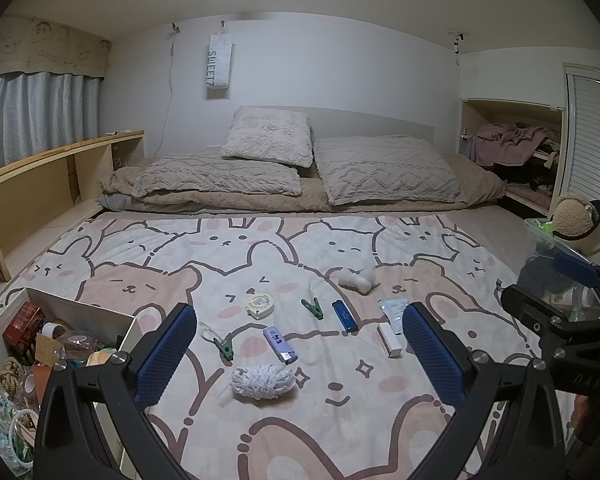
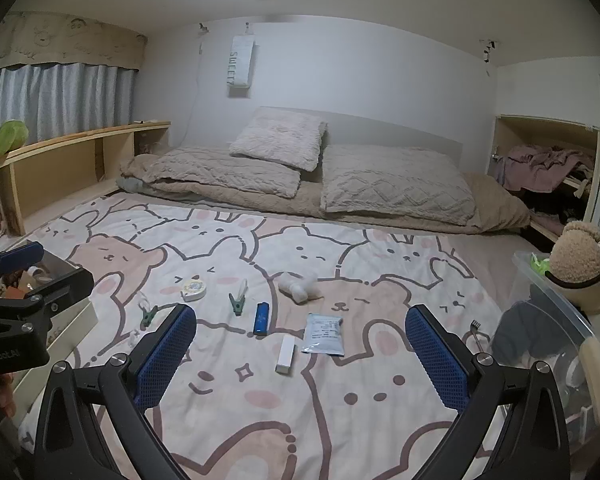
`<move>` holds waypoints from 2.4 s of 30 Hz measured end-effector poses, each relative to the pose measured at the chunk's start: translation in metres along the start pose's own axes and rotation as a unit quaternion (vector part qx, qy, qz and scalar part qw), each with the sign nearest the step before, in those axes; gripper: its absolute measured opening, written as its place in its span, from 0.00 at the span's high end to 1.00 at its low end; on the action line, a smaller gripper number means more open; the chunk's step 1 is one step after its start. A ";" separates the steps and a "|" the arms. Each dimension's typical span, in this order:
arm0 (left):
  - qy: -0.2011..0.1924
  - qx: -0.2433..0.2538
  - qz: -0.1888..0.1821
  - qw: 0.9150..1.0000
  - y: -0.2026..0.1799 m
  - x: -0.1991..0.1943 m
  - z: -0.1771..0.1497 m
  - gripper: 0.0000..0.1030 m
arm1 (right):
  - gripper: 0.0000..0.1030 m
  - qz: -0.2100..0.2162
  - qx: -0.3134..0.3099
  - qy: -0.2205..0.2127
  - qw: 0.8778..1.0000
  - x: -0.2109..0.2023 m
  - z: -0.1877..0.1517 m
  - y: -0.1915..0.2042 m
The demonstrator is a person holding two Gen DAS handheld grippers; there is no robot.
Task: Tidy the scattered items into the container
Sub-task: 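Move both tools toward the white yarn ball and white box on the bed, then grasp the white yarn ball with the left tool while the right tool grasps the white box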
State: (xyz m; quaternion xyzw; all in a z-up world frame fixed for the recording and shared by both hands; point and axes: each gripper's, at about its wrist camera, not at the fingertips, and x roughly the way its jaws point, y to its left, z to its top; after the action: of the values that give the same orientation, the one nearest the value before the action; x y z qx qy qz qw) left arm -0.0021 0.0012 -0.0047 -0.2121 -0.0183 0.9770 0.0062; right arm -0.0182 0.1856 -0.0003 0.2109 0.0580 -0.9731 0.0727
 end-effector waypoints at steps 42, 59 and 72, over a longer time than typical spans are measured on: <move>0.106 -0.097 0.033 0.989 0.062 0.086 -0.042 0.00 | 0.00 -0.032 0.102 0.062 0.992 0.063 -0.034 -0.051; 0.192 -0.077 0.025 0.978 0.050 0.150 -0.084 0.00 | 0.00 0.018 0.122 0.146 0.982 0.138 -0.073 -0.054; 0.241 -0.093 0.038 0.965 0.056 0.189 -0.107 0.00 | 0.00 0.044 0.076 0.201 0.976 0.190 -0.094 -0.025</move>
State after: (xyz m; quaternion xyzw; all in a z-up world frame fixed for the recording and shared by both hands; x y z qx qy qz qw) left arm -0.1297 -0.0477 -0.1825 -0.4412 -0.0986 0.8908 -0.0464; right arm -0.1559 0.2009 -0.1632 0.4093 -0.0120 -0.9082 0.0860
